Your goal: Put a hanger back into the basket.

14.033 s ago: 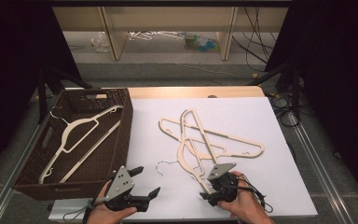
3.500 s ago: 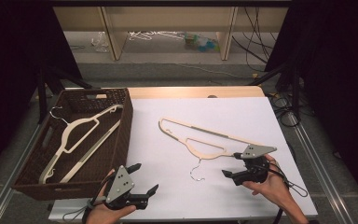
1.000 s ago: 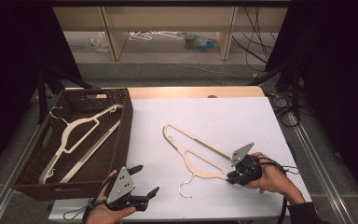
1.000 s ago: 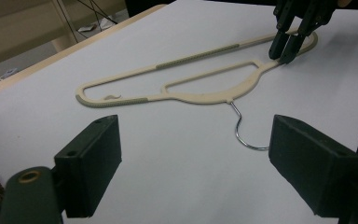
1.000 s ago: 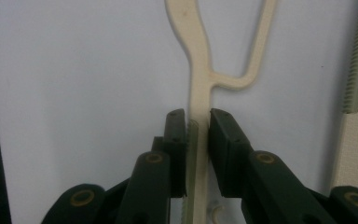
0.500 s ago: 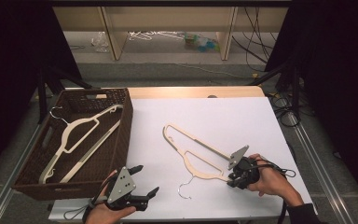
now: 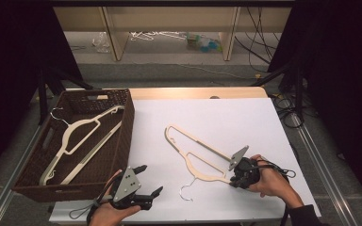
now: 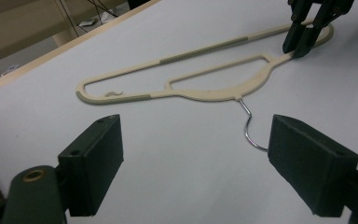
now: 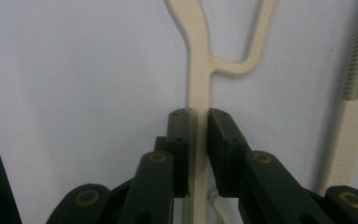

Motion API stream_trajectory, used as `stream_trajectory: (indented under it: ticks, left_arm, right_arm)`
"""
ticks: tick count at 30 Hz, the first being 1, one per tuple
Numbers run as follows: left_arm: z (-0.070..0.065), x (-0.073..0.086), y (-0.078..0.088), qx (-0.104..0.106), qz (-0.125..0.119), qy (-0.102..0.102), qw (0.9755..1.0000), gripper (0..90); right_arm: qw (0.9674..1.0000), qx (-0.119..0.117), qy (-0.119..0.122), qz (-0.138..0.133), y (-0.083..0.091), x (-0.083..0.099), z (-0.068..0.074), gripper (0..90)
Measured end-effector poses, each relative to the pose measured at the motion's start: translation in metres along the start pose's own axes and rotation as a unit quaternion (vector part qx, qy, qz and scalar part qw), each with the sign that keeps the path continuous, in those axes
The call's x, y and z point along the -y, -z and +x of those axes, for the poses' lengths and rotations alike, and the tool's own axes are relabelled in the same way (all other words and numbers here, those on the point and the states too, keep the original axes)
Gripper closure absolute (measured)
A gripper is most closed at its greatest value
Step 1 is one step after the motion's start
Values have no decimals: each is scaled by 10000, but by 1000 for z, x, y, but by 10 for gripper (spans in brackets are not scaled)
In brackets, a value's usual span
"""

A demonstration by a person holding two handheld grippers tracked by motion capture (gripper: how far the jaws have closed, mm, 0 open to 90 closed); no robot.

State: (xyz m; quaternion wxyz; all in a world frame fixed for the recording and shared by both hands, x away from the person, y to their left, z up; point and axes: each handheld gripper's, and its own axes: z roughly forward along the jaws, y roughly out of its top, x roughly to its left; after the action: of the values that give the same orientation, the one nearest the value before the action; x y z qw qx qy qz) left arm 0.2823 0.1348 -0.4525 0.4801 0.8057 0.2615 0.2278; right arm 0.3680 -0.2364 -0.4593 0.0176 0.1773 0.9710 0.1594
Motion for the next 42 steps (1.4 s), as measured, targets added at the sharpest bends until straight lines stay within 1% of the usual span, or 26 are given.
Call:
stream_trajectory:
  ticks: [1,3,6,8,9,11,12,13,15,16,18,20,21,22,24,25,27,30,31,32,34,36,38,40,41,42]
  left_arm:
    - [1,-1,-4,-11,33,-87,10000,189]
    - [1,-2,-13,13,109,-154,9998,190]
    - [1,-4,-27,60,218,-303,9993,201]
    - [0,-6,-38,61,328,-469,9983,228]
    - [0,-8,-45,101,415,-658,9969,242]
    - [-2,-9,-58,161,449,-746,9961,265]
    - [-2,-9,-62,181,529,-833,9950,267]
    - [-2,-10,-71,199,621,-993,9929,264]
    - [-4,-10,-79,216,682,-1092,9914,259]
    - [-6,-10,-85,177,761,-1293,9885,257]
    - [-8,-11,-91,212,799,-1454,9859,263]
    - [-10,-11,-97,244,828,-1553,9841,267]
    - [-10,-12,-99,243,872,-1629,9825,276]
    - [-12,-12,-103,250,857,-1653,9822,282]
    - [-14,-13,-108,270,912,-1778,9795,283]
    - [-15,-14,-111,292,960,-1873,9772,286]
    - [-18,-14,-114,303,955,-1970,9753,288]
    - [-20,-15,-117,290,951,-2058,9735,289]
    - [-20,-16,-118,310,949,-2157,9713,291]
    - [-22,-15,-119,297,909,-2180,9713,293]
    - [-24,-16,-121,323,922,-2285,9686,281]
    - [-25,-17,-122,338,878,-2465,9646,295]
    - [-26,-17,-122,432,884,-2529,9625,305]
    - [-27,-18,-122,498,892,-2701,9574,325]
    - [-28,-19,-121,540,904,-2808,9540,341]
    - [-29,-20,-121,604,887,-2861,9522,354]
  right_arm:
    - [10000,20,-8,-21,0,0,0,795]
    - [10000,70,7,-11,1,-1,2,796]
    - [10000,-52,-29,11,3,0,1,796]
    - [9999,-136,-25,-3,5,0,3,796]
    - [9998,-172,-21,-42,5,0,3,796]
    - [9999,-166,-11,-46,9,1,3,797]
    - [9998,-182,-3,-48,10,1,4,797]
    - [9998,-190,5,-71,12,1,4,796]
    - [9998,-197,29,-86,18,0,6,796]
    - [9998,-172,48,-97,20,-1,7,796]
    - [9999,-150,75,7,24,-2,10,797]
    - [9998,-158,79,58,25,-3,11,796]
    - [9999,-136,77,73,25,-4,11,797]
    - [9999,-133,69,74,25,-4,12,797]
    - [9997,-204,82,49,26,-4,12,796]
    - [9998,-191,80,31,27,-5,12,797]
    - [9998,-160,119,9,30,-5,12,797]
    - [9998,-176,119,-33,32,-5,13,796]
    - [9997,-194,132,-36,33,-5,14,796]
    - [9997,-206,143,-45,33,-6,14,796]
    - [9995,-264,175,-20,32,-6,15,796]
    - [9993,-314,204,58,32,-8,16,796]
    - [9993,-306,215,-13,30,-8,16,795]
    - [9992,-336,217,-47,30,-7,17,794]
    - [9991,-357,241,-42,30,-7,17,794]
    - [9991,-353,241,-33,29,-8,17,794]
